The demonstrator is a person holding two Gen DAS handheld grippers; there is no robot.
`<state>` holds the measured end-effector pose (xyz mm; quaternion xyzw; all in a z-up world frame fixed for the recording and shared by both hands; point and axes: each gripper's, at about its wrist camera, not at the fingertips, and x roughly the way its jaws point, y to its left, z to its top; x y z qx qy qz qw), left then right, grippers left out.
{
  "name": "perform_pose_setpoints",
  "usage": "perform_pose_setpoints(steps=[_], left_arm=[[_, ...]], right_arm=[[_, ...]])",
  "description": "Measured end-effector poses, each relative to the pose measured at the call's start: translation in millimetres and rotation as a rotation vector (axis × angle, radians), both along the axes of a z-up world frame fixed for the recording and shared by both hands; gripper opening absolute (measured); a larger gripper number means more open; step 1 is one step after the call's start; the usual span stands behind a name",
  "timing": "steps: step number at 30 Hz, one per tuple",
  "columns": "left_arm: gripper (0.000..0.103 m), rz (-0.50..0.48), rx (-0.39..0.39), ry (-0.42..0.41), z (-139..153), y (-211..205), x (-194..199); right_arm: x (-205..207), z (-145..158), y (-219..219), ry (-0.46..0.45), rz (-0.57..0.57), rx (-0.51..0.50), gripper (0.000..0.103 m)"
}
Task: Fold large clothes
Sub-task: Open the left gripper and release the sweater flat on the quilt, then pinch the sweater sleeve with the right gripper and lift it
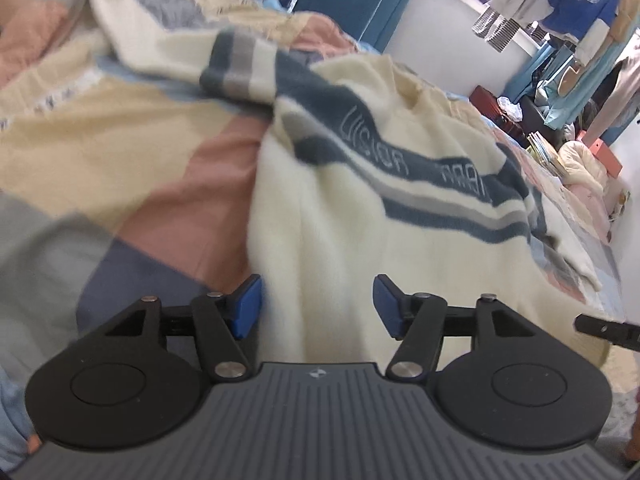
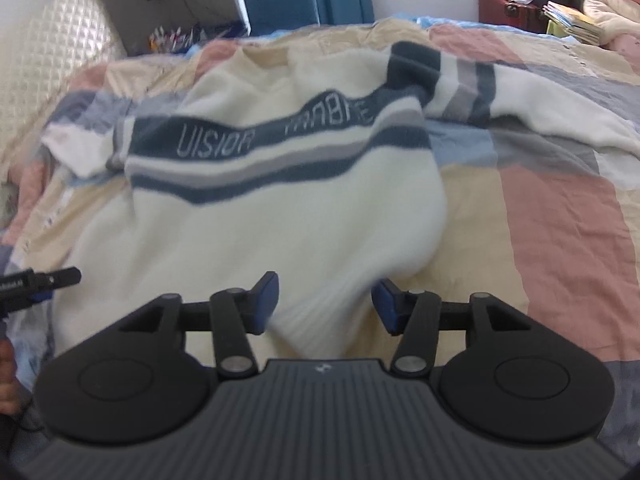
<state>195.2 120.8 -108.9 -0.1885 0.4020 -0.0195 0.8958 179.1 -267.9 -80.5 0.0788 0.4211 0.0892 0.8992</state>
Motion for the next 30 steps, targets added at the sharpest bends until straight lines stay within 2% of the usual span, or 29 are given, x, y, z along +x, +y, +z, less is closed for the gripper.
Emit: perform_pose_setpoints(steps=[3,6,12,16,19,21,23,25,30], left_arm=[[0.068,-0.030,0.082,-0.091,21,-10,2],[0.070,-0.050,0.106,-0.150,36,-17,7],[0.071,-0.125,0.124,-0.197,29,-33,43],[0.071,-0.154,0.178,-0.189,5,-40,64],[0.071,-0.162,0.211,-0.157,-20,-43,76],[0.071,-0.178,0.245,-0.120,-38,-45,84],[0.071,-0.182,0.259,-0.067,-54,-45,93],[0.071,-0.181,0.257,-0.021,-65,-41,100],[0.073,-0.178,0.248,-0.011,-70,-40,102]], right_arm=[[-3,12,2,-0.078,-0.039,0.014,0.054],[-4,25,16,-0.176,-0.037,-0.014,0.054],[21,21,42,-0.240,-0.025,-0.011,0.054],[42,-7,53,-0.212,-0.046,0.020,0.054],[59,-41,58,-0.144,-0.059,-0.015,0.054],[73,-66,56,-0.039,-0.081,0.000,0.054],[83,-82,47,0.059,-0.102,0.087,0.053],[87,-85,37,0.092,-0.132,0.153,0.054],[100,-58,9,0.012,-0.169,0.172,0.054]])
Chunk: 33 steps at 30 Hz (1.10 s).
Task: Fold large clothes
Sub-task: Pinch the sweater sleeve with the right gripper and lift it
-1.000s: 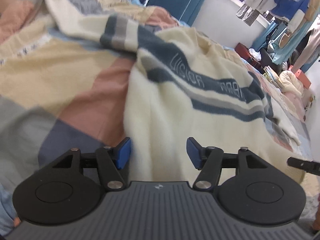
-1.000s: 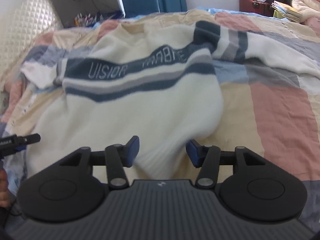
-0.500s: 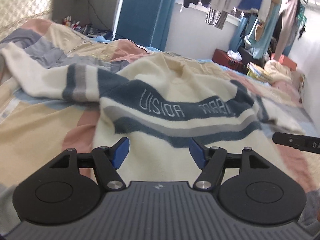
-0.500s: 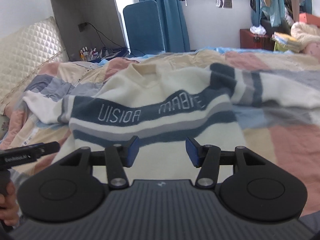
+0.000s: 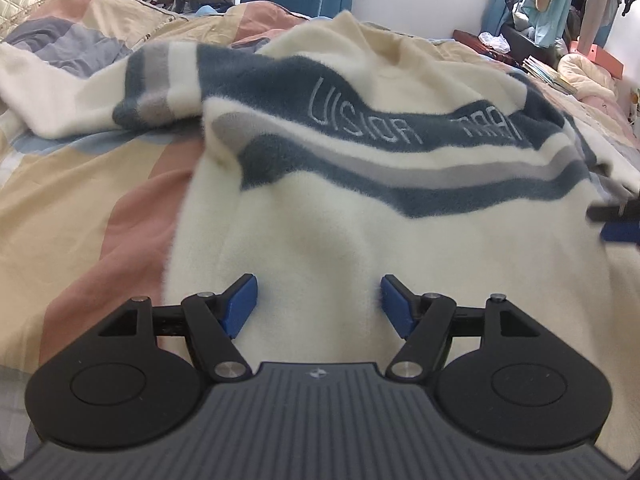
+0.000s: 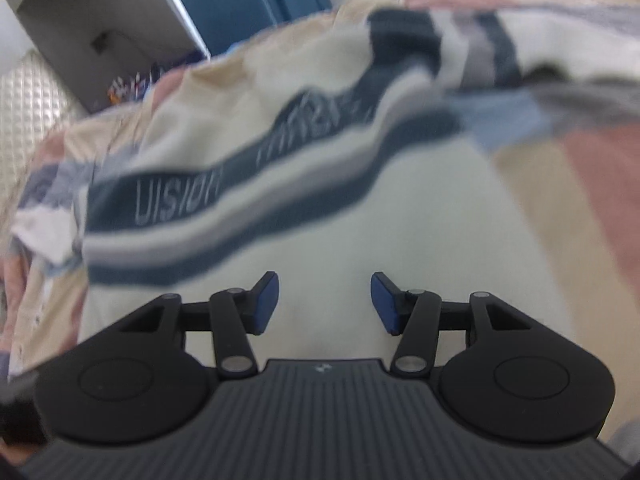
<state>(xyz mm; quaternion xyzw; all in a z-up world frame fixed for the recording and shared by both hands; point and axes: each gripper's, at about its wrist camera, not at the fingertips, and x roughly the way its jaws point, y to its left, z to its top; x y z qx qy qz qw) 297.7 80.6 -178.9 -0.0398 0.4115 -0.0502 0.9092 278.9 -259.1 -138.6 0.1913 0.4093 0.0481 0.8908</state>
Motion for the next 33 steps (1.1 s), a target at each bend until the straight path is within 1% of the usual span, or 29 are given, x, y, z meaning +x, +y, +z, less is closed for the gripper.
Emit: perform_pose_setpoints(steps=[2,3,4,5,6,8,10,13,14,15,19,21,22,23,24,25,26,27,28,31,33], left_arm=[[0.073,0.005,-0.007,-0.007,1,0,-1],[0.073,0.002,-0.014,-0.016,2,1,-1],[0.073,-0.002,-0.018,-0.025,4,-1,-3],[0.073,-0.002,-0.021,-0.030,5,-1,-4],[0.073,0.001,-0.028,-0.033,6,-2,-5],[0.073,0.005,-0.055,-0.041,9,-1,-5],[0.073,0.015,-0.066,-0.053,10,-1,-5],[0.073,0.028,-0.088,-0.060,11,-1,-3],[0.073,0.030,-0.102,-0.058,11,-2,-3],[0.073,0.028,-0.111,-0.057,10,-2,-2],[0.073,0.037,-0.094,-0.075,6,-9,-1],[0.073,0.050,-0.092,-0.073,4,-9,2],[0.073,0.062,-0.101,-0.074,4,-8,4],[0.073,0.076,-0.115,-0.076,5,-8,6],[0.073,0.085,-0.124,-0.076,5,-8,7],[0.073,0.096,-0.133,-0.076,5,-8,9],[0.073,0.105,-0.139,-0.077,5,-8,11],[0.073,0.111,-0.137,-0.079,5,-10,13],[0.073,0.115,-0.130,-0.080,4,-11,15],[0.074,0.124,-0.112,-0.075,1,-15,21],[0.076,0.127,-0.105,-0.078,0,-17,22]], right_arm=[[9,8,-18,-0.018,-0.035,0.007,0.054],[15,8,-30,-0.019,-0.053,0.023,0.054],[21,8,-44,-0.016,-0.076,0.064,0.054],[26,6,-59,-0.013,-0.101,0.132,0.062],[32,3,-76,-0.016,-0.128,0.202,0.075],[39,-2,-108,-0.034,-0.220,0.291,0.080],[44,-8,-132,-0.061,-0.278,0.334,0.080],[53,-24,-171,-0.082,-0.359,0.379,0.084],[55,-31,-184,-0.087,-0.393,0.388,0.090],[57,-37,-195,-0.097,-0.422,0.400,0.091],[64,-69,-237,-0.115,-0.538,0.464,0.091],[68,-85,-255,-0.163,-0.564,0.540,0.093],[71,-91,-261,-0.197,-0.571,0.579,0.093],[74,-93,-265,-0.238,-0.578,0.597,0.093],[76,-91,-267,-0.274,-0.579,0.584,0.093],[81,-88,-268,-0.311,-0.577,0.543,0.093],[87,-85,-271,-0.328,-0.576,0.493,0.093],[94,-85,-274,-0.329,-0.575,0.447,0.091],[103,-87,-278,-0.319,-0.576,0.427,0.091],[121,-91,-292,-0.330,-0.612,0.439,0.091],[133,-88,-296,-0.351,-0.619,0.412,0.093]])
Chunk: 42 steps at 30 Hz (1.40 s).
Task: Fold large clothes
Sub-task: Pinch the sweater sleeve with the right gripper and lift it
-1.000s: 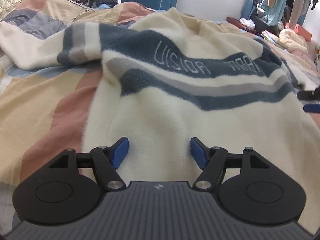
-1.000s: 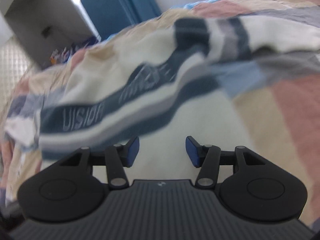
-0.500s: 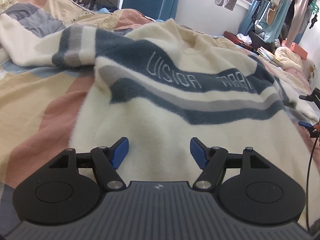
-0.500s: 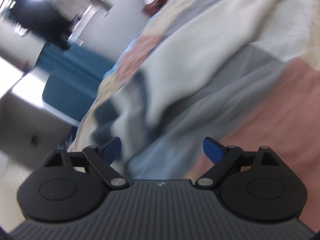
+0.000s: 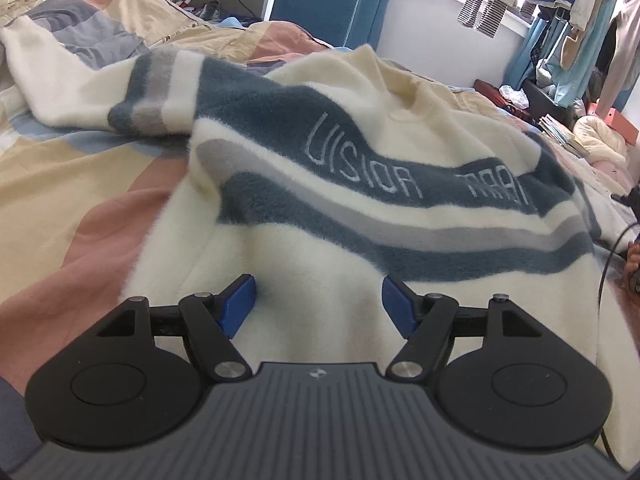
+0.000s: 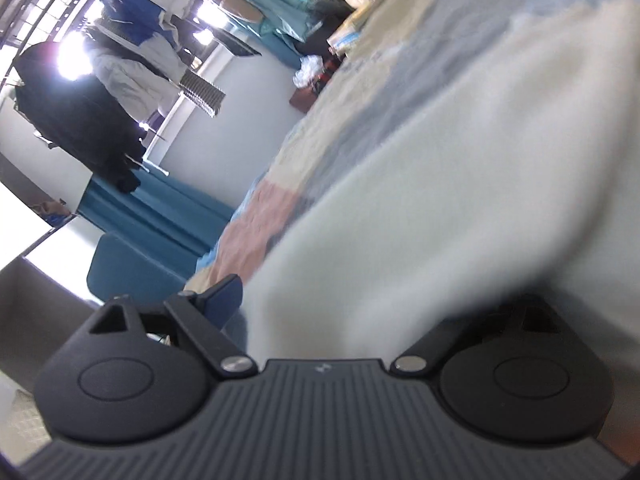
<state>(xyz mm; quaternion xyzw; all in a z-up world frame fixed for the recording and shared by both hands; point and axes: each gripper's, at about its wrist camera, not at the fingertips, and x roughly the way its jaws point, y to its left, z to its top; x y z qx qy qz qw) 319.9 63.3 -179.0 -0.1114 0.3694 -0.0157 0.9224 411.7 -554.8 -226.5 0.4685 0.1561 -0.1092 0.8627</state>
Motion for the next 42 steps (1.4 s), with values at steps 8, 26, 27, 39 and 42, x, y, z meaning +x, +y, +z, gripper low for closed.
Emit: perform_pose_setpoints(steps=[8,26,27,39,42], left_arm=[[0.077,0.018,0.014,0.023,2,-7,8],[0.078,0.038,-0.134,0.020,29,24,-11],[0.078,0.030,-0.155,0.015,32,28,-16],[0.079,0.002,-0.259,-0.120,71,77,-63],[0.079,0.009,-0.265,-0.150,79,90,-75]], right_arm=[[12,-2,-46,-0.004,-0.149,-0.114,0.029],[-2,207,59,-0.157,0.079,-0.640,0.011],[-6,217,73,-0.173,0.100,-0.652,0.011],[-90,250,277,-0.266,0.435,-1.050,0.011],[-113,231,326,-0.274,0.550,-1.126,0.011]])
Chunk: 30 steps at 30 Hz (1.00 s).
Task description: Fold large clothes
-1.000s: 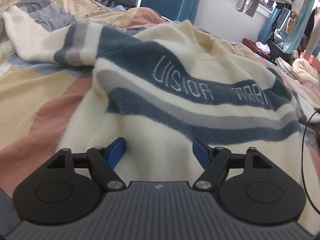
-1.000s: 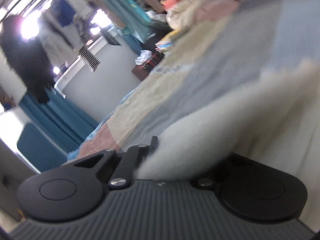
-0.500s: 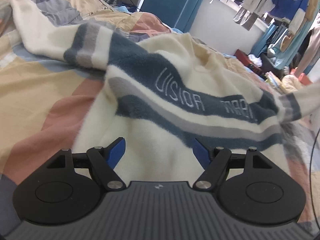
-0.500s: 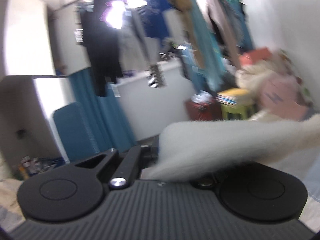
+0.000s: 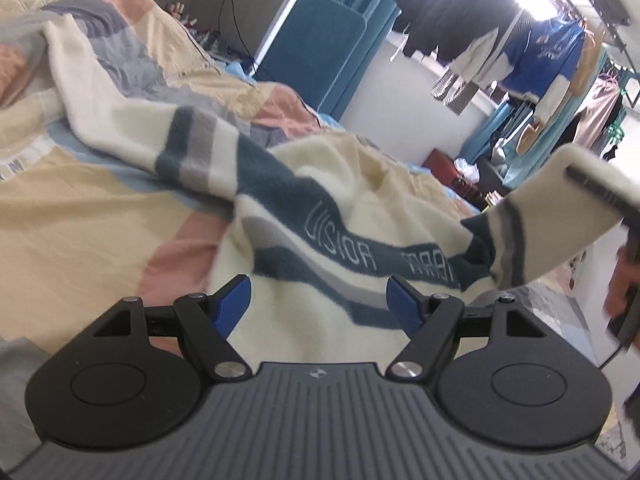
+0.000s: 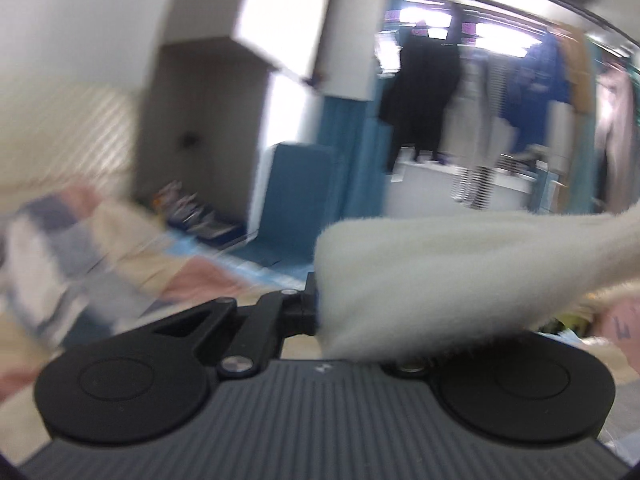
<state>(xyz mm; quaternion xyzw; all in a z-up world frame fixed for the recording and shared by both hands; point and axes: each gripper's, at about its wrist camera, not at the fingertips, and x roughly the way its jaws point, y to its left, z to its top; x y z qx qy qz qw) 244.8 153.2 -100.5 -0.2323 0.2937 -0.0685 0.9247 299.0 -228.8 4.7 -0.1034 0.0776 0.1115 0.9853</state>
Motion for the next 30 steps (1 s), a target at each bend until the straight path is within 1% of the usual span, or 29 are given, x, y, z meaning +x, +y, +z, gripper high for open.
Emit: perform_pose_setpoints(steps=[5,6,8,12,14,15,16,18,19,21,22,23,24,26,27,29,30], left_arm=[[0.079,0.020,-0.058,-0.024,5,28,-15],[0.079,0.030,-0.069,-0.030,4,33,-17],[0.079,0.050,-0.081,-0.028,3,42,-17],[0.079,0.066,-0.161,0.004,-7,59,-14],[0.079,0.069,-0.167,0.008,-10,61,-12],[0.079,0.072,-0.162,0.011,-12,62,-10],[0.079,0.074,-0.159,0.017,-13,62,-8],[0.079,0.075,-0.160,0.025,-15,63,-3],[0.079,0.078,-0.161,0.027,-16,64,-2],[0.079,0.080,-0.159,0.031,-17,64,1],[0.079,0.082,-0.155,0.032,-18,64,2],[0.079,0.082,-0.150,0.032,-18,63,3],[0.079,0.082,-0.145,0.033,-18,62,3],[0.079,0.080,-0.135,0.033,-19,60,4],[0.079,0.079,-0.131,0.033,-19,59,4],[0.079,0.074,-0.129,0.026,-17,56,3],[0.079,0.071,-0.126,0.020,-16,54,2]], right_arm=[[-25,-48,79,0.065,0.127,-0.201,0.011],[-29,-58,92,0.080,0.147,-0.227,0.012],[-33,-80,117,0.125,0.179,-0.268,0.012],[-35,-119,158,0.240,0.246,-0.342,0.013],[-38,-134,174,0.293,0.286,-0.373,0.013],[-39,-141,180,0.317,0.303,-0.386,0.015],[-44,-148,185,0.336,0.318,-0.390,0.018],[-50,-157,192,0.384,0.362,-0.401,0.039],[-53,-160,195,0.399,0.384,-0.415,0.042],[-62,-163,198,0.391,0.396,-0.433,0.044],[-65,-159,196,0.394,0.395,-0.421,0.044],[-66,-155,193,0.413,0.399,-0.394,0.047],[-68,-151,190,0.427,0.403,-0.371,0.053],[-77,-142,185,0.428,0.420,-0.337,0.061],[-83,-137,181,0.421,0.439,-0.324,0.069],[-97,-130,175,0.415,0.471,-0.305,0.077],[-104,-126,172,0.418,0.483,-0.303,0.077]])
